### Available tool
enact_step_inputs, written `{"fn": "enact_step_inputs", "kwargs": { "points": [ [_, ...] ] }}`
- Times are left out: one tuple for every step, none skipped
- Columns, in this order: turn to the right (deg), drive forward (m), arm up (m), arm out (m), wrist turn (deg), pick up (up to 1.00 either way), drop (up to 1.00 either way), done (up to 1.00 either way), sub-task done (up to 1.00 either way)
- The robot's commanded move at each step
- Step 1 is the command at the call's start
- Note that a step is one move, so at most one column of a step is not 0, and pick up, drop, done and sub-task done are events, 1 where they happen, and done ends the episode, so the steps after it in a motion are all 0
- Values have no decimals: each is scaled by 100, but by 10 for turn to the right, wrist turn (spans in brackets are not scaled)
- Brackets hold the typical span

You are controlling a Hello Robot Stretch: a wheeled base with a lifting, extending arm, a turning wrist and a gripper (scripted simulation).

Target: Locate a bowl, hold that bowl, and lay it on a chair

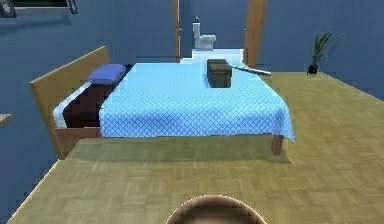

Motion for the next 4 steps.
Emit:
{"fn": "enact_step_inputs", "kwargs": {
  "points": [
    [0,5,0,0,0,0,0,0,0],
    [450,0,0,0,0,0,0,0,0],
    [390,0,0,0,0,0,0,0,0],
    [0,5,0,0,0,0,0,0,0]
  ]
}}
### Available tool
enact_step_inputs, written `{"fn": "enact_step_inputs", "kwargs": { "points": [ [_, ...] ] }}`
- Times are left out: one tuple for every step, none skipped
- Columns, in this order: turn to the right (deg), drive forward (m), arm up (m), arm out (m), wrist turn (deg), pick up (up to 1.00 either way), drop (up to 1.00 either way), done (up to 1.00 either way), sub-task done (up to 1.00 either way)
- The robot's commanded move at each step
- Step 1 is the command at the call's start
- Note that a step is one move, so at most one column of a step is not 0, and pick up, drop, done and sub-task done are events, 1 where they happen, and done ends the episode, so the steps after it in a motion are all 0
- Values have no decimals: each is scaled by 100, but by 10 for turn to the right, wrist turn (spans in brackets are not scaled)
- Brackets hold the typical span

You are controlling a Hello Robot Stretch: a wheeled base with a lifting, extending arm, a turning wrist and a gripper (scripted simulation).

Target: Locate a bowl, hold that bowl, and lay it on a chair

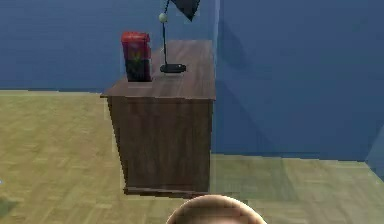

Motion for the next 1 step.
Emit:
{"fn": "enact_step_inputs", "kwargs": {
  "points": [
    [450,0,0,0,0,0,0,0,0]
  ]
}}
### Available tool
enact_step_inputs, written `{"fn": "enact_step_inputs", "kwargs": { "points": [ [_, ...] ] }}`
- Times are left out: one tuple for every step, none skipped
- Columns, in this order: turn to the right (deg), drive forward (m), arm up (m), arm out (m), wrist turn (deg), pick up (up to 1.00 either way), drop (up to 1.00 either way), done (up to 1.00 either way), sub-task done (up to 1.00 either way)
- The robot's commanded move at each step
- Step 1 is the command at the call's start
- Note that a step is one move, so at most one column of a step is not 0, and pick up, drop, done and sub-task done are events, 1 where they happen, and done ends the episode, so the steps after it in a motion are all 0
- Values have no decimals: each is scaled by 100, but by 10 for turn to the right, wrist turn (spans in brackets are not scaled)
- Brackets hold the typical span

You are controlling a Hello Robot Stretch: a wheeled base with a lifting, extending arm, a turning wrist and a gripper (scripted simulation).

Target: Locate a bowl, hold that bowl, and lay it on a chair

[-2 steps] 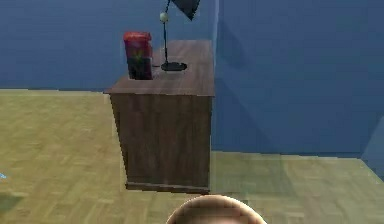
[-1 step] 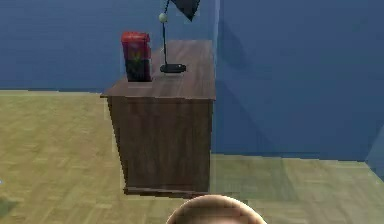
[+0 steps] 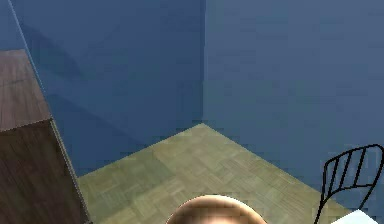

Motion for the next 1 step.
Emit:
{"fn": "enact_step_inputs", "kwargs": {
  "points": [
    [0,50,0,0,0,0,0,0,0]
  ]
}}
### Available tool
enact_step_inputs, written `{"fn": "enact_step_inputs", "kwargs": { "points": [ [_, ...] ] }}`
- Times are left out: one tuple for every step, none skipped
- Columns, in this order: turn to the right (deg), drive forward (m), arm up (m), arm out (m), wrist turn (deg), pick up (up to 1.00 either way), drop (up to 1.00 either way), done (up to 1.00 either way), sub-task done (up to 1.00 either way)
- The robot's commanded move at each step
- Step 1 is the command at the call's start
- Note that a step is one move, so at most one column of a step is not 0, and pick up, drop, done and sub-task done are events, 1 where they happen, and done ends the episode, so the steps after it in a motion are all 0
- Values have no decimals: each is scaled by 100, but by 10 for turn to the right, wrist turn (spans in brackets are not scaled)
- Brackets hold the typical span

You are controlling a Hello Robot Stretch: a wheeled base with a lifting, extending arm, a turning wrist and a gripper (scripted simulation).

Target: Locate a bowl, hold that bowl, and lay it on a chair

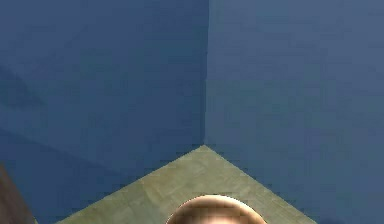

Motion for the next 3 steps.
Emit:
{"fn": "enact_step_inputs", "kwargs": {
  "points": [
    [-420,0,0,0,0,0,0,0,0],
    [360,0,0,0,0,0,0,0,0],
    [0,0,0,48,0,0,0,0,0]
  ]
}}
